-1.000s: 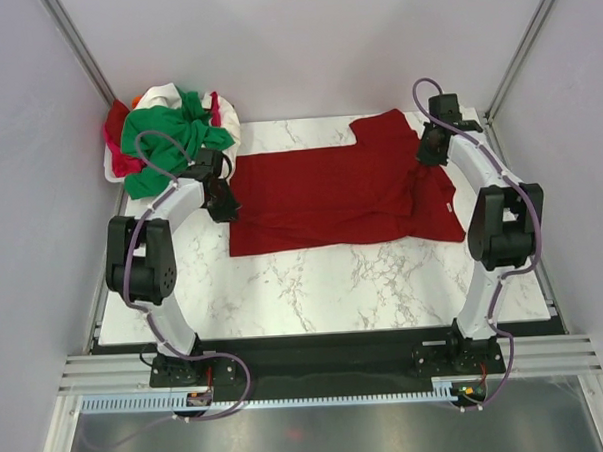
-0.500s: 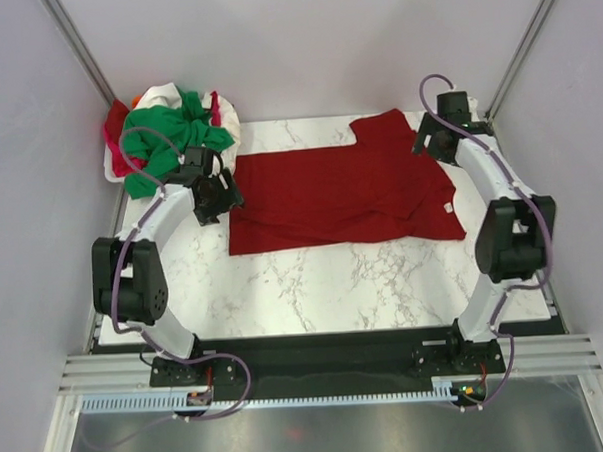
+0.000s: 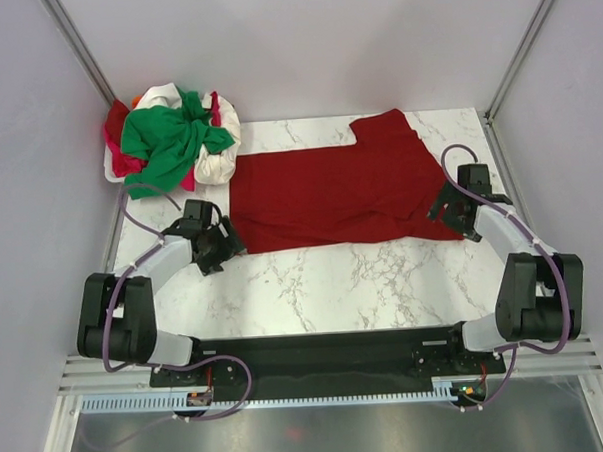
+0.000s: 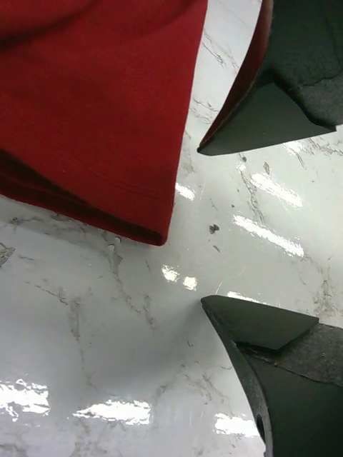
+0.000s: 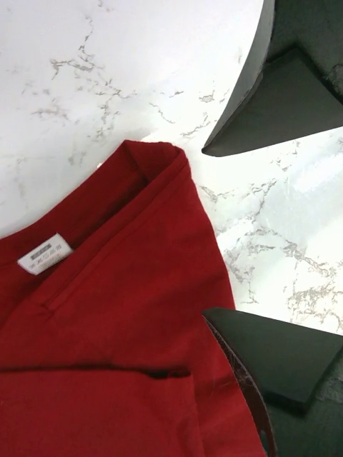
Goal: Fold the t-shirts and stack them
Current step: Fold the tshirt
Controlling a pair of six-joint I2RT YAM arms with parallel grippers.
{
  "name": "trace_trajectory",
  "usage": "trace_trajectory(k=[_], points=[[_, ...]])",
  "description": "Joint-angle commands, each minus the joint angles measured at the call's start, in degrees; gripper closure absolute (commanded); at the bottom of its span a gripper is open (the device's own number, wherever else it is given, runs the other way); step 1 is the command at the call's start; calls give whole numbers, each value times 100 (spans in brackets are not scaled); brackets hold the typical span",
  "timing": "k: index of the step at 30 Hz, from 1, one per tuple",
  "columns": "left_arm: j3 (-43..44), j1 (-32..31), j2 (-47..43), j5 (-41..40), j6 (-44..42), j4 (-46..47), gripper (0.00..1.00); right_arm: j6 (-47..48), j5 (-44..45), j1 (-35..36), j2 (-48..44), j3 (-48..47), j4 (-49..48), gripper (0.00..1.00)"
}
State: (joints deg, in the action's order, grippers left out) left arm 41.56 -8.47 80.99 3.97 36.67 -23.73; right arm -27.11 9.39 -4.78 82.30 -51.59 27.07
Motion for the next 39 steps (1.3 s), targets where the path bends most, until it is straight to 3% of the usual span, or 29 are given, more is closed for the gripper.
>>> trace_trajectory(k=[1,11,15,17,18,20,21,23,24,29,34,37,39], points=[[-43,3,39,140,297,825,13,-189,-209,-172,-118,114,-571,6],[-236,3,470,43,297,1361,14,-303,-420,-322,392,492,-1063,17],[-333,3,549,60,368,1590,19,-312,-420,-331,462,492,-1151,28],[-315,-6,646,95,368,1660,32,-312,-420,-349,506,492,-1186,33],[-298,-23,698,130,368,1713,48,-303,-420,-349,506,501,-1204,40],[-254,-41,804,209,350,1748,69,-312,-411,-349,532,519,-1239,48],[-236,-67,804,236,359,1757,95,-286,-403,-349,532,519,-1257,61],[-227,-85,726,332,359,1766,98,-268,-411,-357,550,519,-1283,77],[-227,-76,664,376,359,1766,98,-268,-429,-375,550,519,-1301,98],[-175,-76,85,237,306,1354,98,-399,-280,-515,270,615,-1204,100],[-218,29,-601,105,192,897,98,-549,238,-787,-644,896,-1037,100],[-324,38,-690,86,192,843,98,-497,-31,-849,-716,993,-1046,100],[-368,38,-672,113,227,843,98,-461,-261,-858,-567,1002,-1081,83]])
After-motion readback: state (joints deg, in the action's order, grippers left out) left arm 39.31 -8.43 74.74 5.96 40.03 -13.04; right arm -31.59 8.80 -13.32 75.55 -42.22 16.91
